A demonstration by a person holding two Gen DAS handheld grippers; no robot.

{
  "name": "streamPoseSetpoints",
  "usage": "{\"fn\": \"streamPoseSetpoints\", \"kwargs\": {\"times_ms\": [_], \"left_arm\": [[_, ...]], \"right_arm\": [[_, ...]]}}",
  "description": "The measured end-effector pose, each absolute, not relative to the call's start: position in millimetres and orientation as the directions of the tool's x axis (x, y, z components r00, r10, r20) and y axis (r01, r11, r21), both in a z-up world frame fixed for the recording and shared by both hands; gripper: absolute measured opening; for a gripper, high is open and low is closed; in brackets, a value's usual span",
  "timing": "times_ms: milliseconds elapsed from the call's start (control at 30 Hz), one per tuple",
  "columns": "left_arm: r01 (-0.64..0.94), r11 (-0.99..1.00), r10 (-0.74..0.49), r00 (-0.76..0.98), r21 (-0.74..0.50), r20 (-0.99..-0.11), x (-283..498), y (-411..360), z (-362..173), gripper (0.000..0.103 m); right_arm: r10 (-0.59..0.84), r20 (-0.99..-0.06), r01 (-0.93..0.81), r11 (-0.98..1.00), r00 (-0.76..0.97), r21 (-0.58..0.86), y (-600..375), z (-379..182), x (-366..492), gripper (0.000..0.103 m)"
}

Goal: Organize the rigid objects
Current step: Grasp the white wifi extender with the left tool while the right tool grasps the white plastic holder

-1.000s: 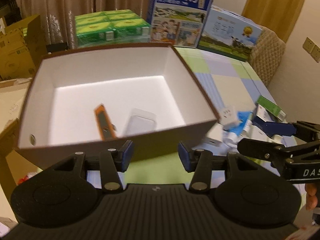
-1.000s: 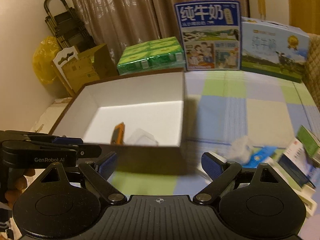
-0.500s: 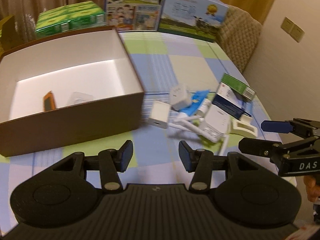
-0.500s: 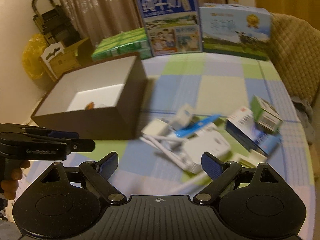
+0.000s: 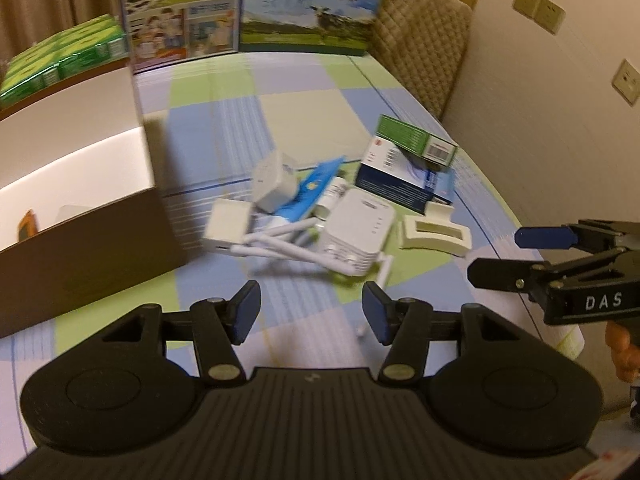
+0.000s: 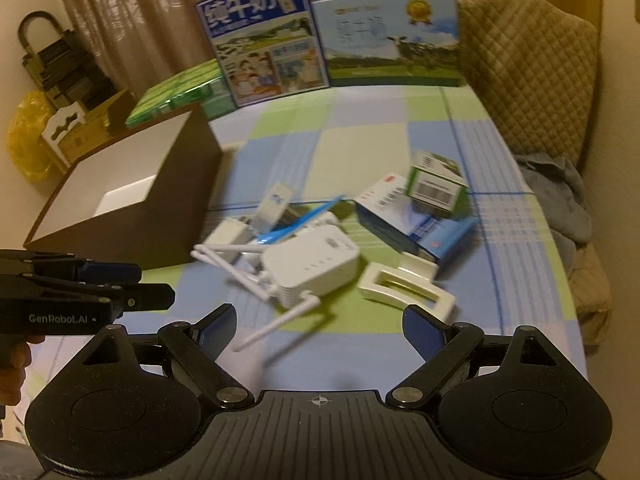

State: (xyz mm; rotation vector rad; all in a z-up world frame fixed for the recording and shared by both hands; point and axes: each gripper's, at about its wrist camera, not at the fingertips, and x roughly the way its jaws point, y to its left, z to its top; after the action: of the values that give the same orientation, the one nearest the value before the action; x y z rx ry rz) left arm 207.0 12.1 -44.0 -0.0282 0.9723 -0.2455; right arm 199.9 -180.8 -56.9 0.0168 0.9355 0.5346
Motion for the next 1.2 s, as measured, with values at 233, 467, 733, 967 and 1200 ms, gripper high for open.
{"fn": "streamPoseSetpoints", "kwargs": {"times_ms": [233, 467, 733, 967, 1200], "left_arm": [[0.269, 0.957, -0.244, 0.524, -0.113, -0.816, 223.2, -15.6, -55.8, 0.051], [0.354, 0.932, -0.261, 0.507, -0.078, -0.822, 248.7, -40.1, -68.9, 0.052], [0.407, 0.913, -0.243, 0.474, -0.035, -0.846, 285.5, -54.3, -89.6, 0.052], [0.446, 0.895, -0.244, 0.445, -0.023, -0.862, 306.4, -63.5, -103.1, 0.061], [0.460, 0.888, -0.237, 0.424, -0.017, -0.874, 313.7, -71.0, -113.6, 0.062]], "right_arm": [[0.406, -0.777, -0.374, 0.897, 0.481, 0.237, -205.3, -70.6, 209.9, 0.088], [0.375, -0.786, -0.318, 0.917, 0.491, 0.239, -227.5, -80.6, 222.6, 0.088], [0.345, -0.799, -0.254, 0.935, 0.493, 0.247, -250.2, -89.4, 234.6, 0.088], [0.321, -0.808, -0.208, 0.946, 0.494, 0.248, -264.1, -93.9, 244.8, 0.088], [0.329, -0.805, -0.215, 0.943, 0.494, 0.254, -268.1, -96.2, 252.4, 0.088]]}}
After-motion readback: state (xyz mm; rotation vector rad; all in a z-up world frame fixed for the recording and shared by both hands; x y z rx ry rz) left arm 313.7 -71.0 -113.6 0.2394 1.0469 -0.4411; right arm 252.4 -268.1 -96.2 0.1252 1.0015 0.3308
